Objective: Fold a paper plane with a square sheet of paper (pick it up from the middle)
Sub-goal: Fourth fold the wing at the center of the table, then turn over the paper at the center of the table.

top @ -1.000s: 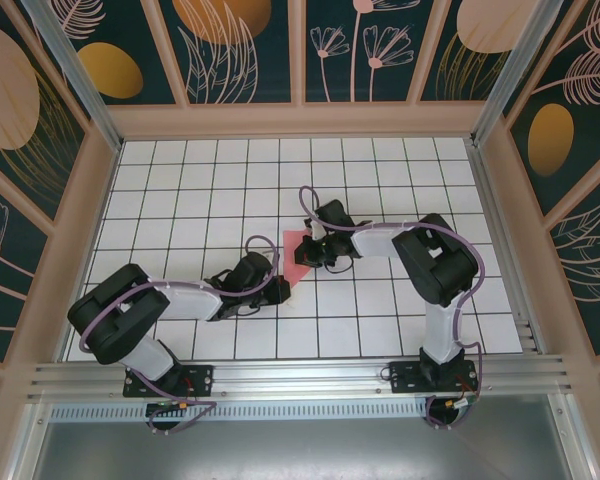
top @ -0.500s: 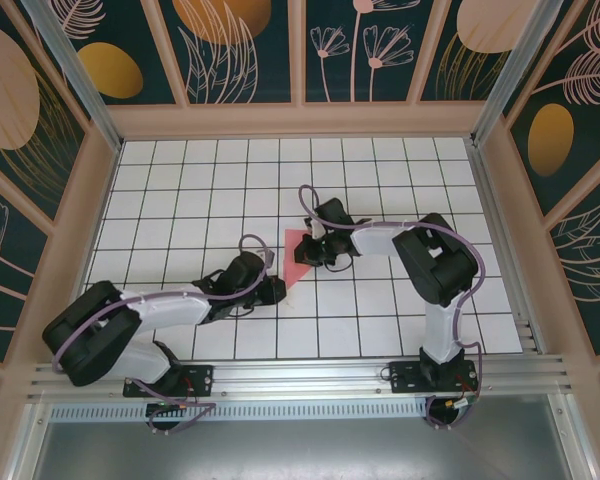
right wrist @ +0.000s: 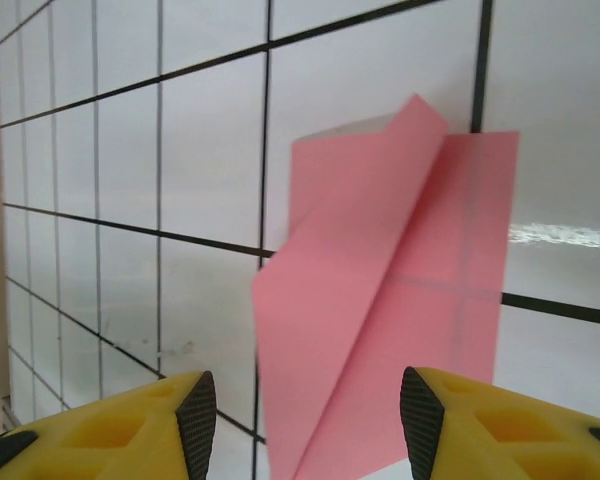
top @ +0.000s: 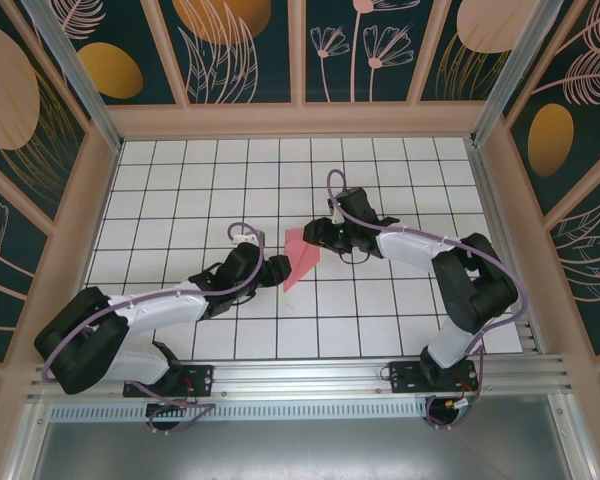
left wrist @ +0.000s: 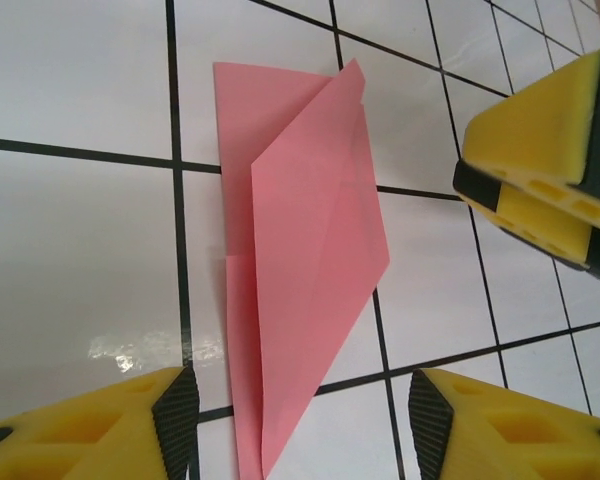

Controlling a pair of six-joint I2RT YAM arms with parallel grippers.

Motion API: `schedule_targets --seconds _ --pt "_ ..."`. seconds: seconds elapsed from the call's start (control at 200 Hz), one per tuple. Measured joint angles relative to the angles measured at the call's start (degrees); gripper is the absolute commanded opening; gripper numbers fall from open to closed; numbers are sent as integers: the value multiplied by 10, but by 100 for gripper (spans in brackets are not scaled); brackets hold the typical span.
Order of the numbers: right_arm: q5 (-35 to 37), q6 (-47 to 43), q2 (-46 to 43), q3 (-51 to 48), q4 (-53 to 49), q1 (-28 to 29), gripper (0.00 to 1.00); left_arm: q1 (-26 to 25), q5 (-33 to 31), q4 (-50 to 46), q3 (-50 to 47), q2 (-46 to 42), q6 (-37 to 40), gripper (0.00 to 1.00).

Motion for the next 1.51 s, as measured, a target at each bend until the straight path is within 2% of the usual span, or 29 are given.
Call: schedule_targets --seconds 0.35,0.455,0.721,0.946,1.031,1.091,1.176,1.256,1.391,1.506 --pt "-18 14 87 10 15 0 38 36 23 37 13 82 -31 51" --pt "-26 14 93 13 22 2 35 42 38 47 13 95 -35 49" --pt "-46 12 111 31 37 4 31 43 65 64 20 126 -45 37" --pt "-64 10 132 40 41 9 27 46 78 67 28 143 -45 33" --pt "-75 9 132 40 47 12 22 47 81 67 28 145 -45 33" --pt "-82 5 132 40 53 14 14 51 85 69 28 146 -46 33" --pt "-94 5 132 40 62 14 4 60 96 77 26 146 -50 36" --pt "-103 5 132 38 76 14 1 72 112 97 15 139 -56 42" --pt "-123 4 110 18 97 12 0 96 148 128 -28 94 -71 60" --pt "-152 4 64 3 113 2 0 111 179 154 -59 40 -88 81"
